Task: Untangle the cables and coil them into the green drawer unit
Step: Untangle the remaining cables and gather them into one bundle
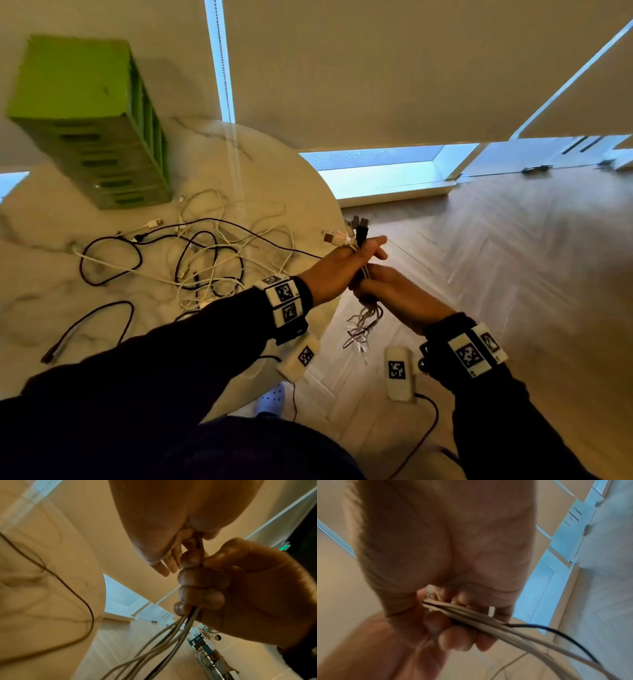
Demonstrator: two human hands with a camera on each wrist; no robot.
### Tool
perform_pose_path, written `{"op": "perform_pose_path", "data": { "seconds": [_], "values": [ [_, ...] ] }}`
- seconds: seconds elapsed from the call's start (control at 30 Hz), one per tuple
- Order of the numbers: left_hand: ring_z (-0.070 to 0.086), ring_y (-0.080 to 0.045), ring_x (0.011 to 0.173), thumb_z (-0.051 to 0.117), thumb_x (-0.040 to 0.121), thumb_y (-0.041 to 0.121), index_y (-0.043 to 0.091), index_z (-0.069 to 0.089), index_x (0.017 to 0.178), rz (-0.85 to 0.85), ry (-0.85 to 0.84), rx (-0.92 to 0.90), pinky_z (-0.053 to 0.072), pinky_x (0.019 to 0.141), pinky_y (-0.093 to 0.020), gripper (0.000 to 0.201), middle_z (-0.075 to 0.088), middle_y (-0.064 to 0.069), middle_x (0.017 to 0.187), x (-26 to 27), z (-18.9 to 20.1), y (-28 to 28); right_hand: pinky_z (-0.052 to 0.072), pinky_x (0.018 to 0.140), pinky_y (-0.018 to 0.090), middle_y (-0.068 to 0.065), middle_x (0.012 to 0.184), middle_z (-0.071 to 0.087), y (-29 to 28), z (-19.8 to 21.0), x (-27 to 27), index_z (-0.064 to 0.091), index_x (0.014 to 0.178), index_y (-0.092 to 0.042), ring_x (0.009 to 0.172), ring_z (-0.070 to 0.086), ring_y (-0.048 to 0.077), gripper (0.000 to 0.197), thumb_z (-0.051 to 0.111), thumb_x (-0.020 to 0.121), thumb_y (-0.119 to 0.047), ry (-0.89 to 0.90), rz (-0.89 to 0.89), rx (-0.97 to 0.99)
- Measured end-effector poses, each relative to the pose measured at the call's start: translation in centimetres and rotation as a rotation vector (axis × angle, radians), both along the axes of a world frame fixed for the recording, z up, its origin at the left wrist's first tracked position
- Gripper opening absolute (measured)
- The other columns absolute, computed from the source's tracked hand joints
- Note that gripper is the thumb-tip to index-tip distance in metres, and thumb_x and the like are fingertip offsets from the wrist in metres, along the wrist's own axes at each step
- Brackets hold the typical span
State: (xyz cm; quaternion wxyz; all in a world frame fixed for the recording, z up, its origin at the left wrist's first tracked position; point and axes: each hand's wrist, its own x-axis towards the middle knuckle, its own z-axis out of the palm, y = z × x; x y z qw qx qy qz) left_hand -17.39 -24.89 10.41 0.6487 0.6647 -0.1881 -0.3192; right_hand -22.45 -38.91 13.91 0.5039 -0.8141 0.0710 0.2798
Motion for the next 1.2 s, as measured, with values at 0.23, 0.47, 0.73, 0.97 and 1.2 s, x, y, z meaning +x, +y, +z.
{"op": "perform_pose_path", "data": {
  "seconds": [0.23,0.47,0.73,0.97,1.2],
  "values": [
    [0.060,-0.016,0.126,0.025,0.108,0.050,0.030,0.077,0.095,0.096,0.017,-0.051,0.030,0.120,-0.044,0.057,0.075,0.003,0.116,2.3,1.8,6.2,0.057,0.083,0.048,0.013,0.070,0.065,3.2,-7.2,3.2,0.060,0.074,-0.008,0.070,0.068,0.028,0.019,0.072,0.087,-0.017,0.087,0.166,-0.238],
    [0.067,-0.025,0.096,0.039,0.102,0.054,0.015,0.048,0.075,0.483,0.058,-0.109,0.047,0.105,-0.041,0.048,0.055,0.006,0.063,4.5,1.9,13.7,0.048,0.078,0.039,0.013,0.088,0.069,3.8,-9.2,7.0,0.053,0.099,-0.016,0.088,0.066,0.039,0.025,0.054,0.095,-0.041,-0.322,-0.022,-0.850],
    [0.046,-0.007,0.057,0.052,0.105,0.027,0.017,0.041,0.089,0.992,0.010,-0.063,0.047,0.072,-0.040,0.021,0.039,0.007,0.066,5.9,-0.8,21.9,0.052,0.086,0.041,0.007,0.116,0.065,15.5,-10.6,6.2,0.045,0.133,-0.022,0.105,0.063,0.031,0.066,0.052,0.087,-0.069,-0.090,0.837,-0.694],
    [0.041,-0.008,0.044,0.050,0.105,0.020,0.023,0.038,0.085,1.184,0.068,-0.027,0.038,0.053,-0.032,0.023,0.041,0.013,0.050,6.3,-3.7,29.3,0.049,0.077,0.042,0.002,0.083,0.062,20.8,-6.6,14.4,0.057,0.084,-0.018,0.079,0.058,0.023,0.069,0.021,0.093,-0.077,-0.319,0.745,-0.478],
    [0.035,-0.010,0.044,0.049,0.105,0.015,0.023,0.035,0.081,1.315,0.239,-0.077,0.036,0.050,-0.029,0.029,0.034,0.009,0.051,5.1,-6.9,32.7,0.039,0.080,0.028,0.013,0.115,0.067,31.8,-10.2,23.4,0.061,0.115,-0.011,0.105,0.060,0.028,0.024,0.045,0.104,-0.026,-0.303,0.758,-0.330]
  ]
}}
